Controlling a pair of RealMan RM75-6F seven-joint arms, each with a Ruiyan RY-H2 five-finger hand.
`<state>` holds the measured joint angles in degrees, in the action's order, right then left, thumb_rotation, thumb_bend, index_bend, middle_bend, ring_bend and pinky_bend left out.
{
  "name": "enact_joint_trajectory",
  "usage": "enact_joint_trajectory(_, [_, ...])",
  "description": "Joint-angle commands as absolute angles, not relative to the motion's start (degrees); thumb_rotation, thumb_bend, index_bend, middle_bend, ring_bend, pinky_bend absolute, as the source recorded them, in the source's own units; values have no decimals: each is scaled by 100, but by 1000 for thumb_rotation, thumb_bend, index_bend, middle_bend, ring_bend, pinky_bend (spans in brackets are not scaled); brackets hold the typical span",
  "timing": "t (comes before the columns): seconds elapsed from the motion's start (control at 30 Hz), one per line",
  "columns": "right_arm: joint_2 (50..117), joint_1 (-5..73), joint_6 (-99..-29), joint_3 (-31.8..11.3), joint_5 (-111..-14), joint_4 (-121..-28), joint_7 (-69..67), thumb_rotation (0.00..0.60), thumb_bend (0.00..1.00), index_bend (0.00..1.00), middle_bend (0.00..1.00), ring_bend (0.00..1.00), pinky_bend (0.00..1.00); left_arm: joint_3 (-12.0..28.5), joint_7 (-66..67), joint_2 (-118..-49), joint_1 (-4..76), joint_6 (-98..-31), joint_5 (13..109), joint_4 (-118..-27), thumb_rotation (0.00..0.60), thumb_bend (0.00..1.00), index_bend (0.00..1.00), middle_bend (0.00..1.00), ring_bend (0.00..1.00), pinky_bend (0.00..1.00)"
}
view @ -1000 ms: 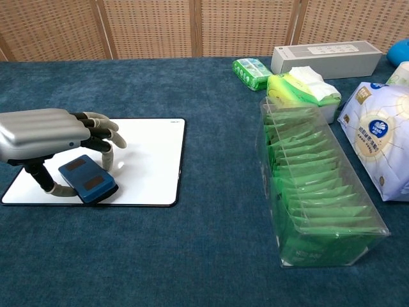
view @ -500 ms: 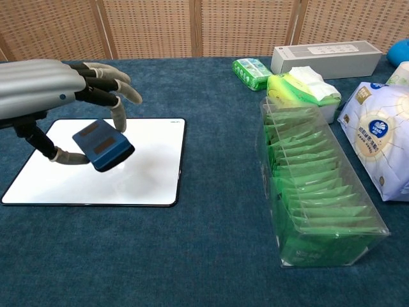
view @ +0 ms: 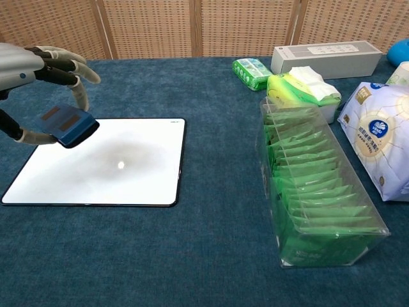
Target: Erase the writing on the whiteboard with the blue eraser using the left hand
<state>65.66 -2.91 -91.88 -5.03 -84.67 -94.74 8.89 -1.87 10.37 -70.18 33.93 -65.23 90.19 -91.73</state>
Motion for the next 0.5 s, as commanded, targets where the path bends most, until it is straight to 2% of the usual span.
enact_joint_trajectory(0.03, [6578,-272,-9157,-497,-8467,-9460,880,600,349,170,105,0,56,-173,1057,-7003,3332,-6520,8931,-9095,600,307,691,167,0,0])
enact_joint_trajectory(0.5, [6504,-388,-9260,-469,-8385,-9426,772,600,349,171,105,0,57,158,1322,-7914,3816,-5467,8288,-8326,600,307,692,164,0,0])
